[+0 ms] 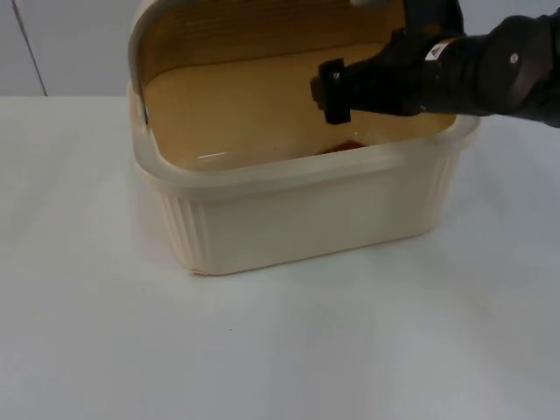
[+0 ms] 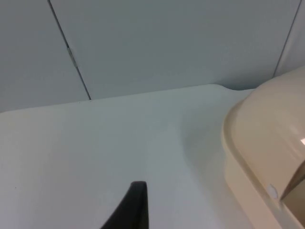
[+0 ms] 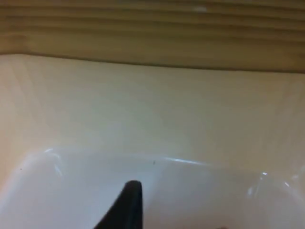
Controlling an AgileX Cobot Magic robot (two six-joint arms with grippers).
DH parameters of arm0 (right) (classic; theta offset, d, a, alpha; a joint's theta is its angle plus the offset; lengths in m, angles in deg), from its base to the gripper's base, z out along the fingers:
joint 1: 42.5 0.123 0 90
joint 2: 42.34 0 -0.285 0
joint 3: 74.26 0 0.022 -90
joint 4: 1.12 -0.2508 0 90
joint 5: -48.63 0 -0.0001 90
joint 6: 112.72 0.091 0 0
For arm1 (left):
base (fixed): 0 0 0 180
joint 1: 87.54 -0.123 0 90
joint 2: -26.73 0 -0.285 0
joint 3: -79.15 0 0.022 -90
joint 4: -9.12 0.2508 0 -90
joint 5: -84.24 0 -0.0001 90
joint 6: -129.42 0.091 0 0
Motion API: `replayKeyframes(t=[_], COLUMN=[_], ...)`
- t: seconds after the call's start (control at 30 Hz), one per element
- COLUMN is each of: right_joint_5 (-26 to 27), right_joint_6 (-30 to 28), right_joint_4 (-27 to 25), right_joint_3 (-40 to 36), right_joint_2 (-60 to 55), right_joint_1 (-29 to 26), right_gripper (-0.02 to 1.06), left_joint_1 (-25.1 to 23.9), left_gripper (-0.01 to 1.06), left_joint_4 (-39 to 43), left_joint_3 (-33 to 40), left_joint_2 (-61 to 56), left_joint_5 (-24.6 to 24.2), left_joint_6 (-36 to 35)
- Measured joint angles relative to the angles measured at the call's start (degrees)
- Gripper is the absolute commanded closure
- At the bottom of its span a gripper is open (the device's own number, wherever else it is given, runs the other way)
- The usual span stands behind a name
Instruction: Open the box lid with the left hand, place the block into the box with the right hand, then close the box lid with the left hand.
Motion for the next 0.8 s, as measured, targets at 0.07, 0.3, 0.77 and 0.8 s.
replayKeyframes(t=[0.07, 0.3, 0.77, 0.8], right_joint_5=[-1.57, -12.77, -49.73, -52.12], right_joint_6=[0.00, -2.06, -1.39, -0.49], right_joint_4=[0.45, 0.72, 6.50, 8.60], right_joint_3=[0.00, 0.00, 0.00, 0.00], right_joint_2=[0.00, 4.73, 17.28, 18.09], right_joint_1=[0.00, 0.00, 0.00, 0.00], right_gripper=[-0.01, -0.01, -0.01, -0.01], left_joint_1=[0.00, 0.00, 0.00, 0.00], left_gripper=[0.00, 0.00, 0.00, 0.00], left_joint_4=[0.66, 0.66, 0.66, 0.66], left_joint_3=[0.00, 0.00, 0.00, 0.00], left_joint_2=[0.00, 0.00, 0.00, 0.00], left_joint_5=[0.00, 0.00, 0.00, 0.00], left_joint_6=[0.00, 0.00, 0.00, 0.00])
